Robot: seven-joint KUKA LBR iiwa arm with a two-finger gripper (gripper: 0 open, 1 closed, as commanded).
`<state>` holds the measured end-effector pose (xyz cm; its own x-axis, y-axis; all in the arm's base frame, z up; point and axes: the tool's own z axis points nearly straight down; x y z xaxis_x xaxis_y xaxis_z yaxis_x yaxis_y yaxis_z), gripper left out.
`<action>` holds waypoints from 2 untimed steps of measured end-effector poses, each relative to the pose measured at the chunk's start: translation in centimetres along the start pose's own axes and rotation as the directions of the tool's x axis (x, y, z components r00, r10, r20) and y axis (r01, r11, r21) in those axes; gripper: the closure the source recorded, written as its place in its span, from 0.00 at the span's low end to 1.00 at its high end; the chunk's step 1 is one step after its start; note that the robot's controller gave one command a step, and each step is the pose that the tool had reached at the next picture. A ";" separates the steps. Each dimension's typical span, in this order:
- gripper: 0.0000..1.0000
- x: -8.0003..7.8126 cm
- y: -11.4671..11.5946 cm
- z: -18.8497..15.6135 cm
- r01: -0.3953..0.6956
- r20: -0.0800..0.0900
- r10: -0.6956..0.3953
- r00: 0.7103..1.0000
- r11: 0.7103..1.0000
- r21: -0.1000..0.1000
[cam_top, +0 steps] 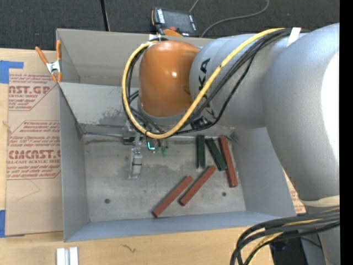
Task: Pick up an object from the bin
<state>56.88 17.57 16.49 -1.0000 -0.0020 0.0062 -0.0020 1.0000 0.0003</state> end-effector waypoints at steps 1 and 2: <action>0.00 -2.4 -9.1 4.1 0.063 0.004 -0.063 0.998 0.998 0.001; 0.00 2.9 -15.0 9.8 0.170 0.001 -0.170 0.985 0.985 0.001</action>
Offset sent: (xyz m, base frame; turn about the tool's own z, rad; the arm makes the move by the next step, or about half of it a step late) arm 0.0232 -0.0863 -0.0381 -0.0686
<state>53.97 2.57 6.74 -0.9851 -0.1717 0.0054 -0.1717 0.9851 0.0008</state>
